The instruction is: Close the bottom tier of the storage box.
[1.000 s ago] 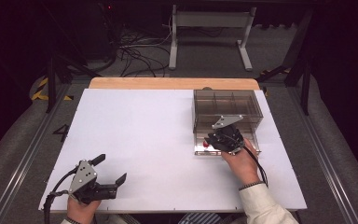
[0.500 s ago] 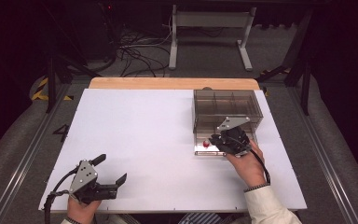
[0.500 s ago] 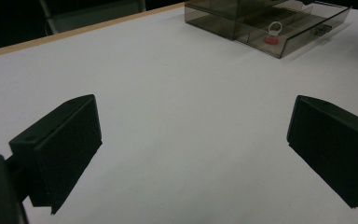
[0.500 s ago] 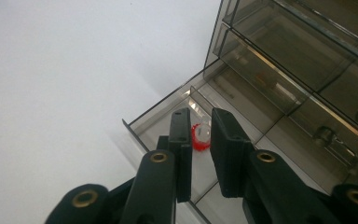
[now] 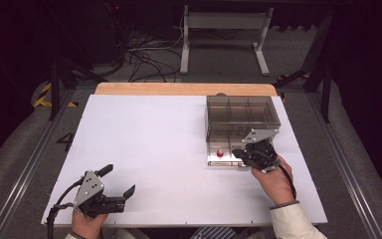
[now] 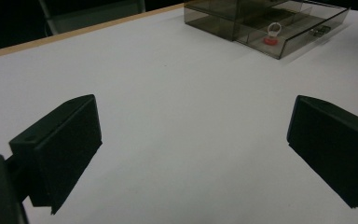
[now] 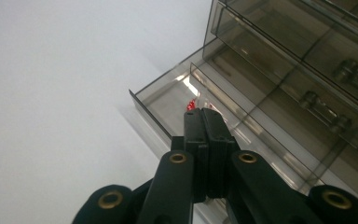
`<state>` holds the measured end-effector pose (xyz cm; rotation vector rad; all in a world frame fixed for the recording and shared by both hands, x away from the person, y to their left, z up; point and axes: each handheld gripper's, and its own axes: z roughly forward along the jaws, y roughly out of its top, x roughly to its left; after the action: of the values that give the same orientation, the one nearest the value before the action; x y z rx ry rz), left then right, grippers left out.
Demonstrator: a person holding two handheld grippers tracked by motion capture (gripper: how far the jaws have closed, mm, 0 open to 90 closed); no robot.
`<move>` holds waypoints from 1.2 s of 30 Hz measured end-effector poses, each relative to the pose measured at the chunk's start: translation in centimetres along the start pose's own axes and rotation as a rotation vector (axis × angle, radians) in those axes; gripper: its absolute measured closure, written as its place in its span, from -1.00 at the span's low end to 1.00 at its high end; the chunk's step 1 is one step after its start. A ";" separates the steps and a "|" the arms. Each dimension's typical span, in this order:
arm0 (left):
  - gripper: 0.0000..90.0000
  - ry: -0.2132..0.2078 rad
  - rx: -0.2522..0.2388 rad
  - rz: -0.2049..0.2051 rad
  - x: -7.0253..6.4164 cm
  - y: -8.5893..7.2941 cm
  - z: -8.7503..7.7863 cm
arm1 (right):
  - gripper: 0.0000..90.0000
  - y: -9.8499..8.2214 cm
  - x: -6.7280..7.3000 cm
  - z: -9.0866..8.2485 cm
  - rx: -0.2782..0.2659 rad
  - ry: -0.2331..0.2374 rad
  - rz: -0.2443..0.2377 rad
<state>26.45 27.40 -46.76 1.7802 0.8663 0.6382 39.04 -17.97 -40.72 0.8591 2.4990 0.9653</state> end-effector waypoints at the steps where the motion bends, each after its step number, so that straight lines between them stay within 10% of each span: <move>1: -0.92 0.000 0.000 0.002 0.0 0.0 0.0 | 1.00 -0.3 0.0 -0.2 0.004 -0.002 0.002; 36: -0.92 -0.002 0.003 -0.003 -0.1 0.0 0.1 | 1.00 -3.8 -1.0 -1.0 0.094 -0.019 0.053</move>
<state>26.51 27.28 -46.81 1.7812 0.8691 0.6337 37.71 -21.38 -42.52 0.9635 2.5343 0.8574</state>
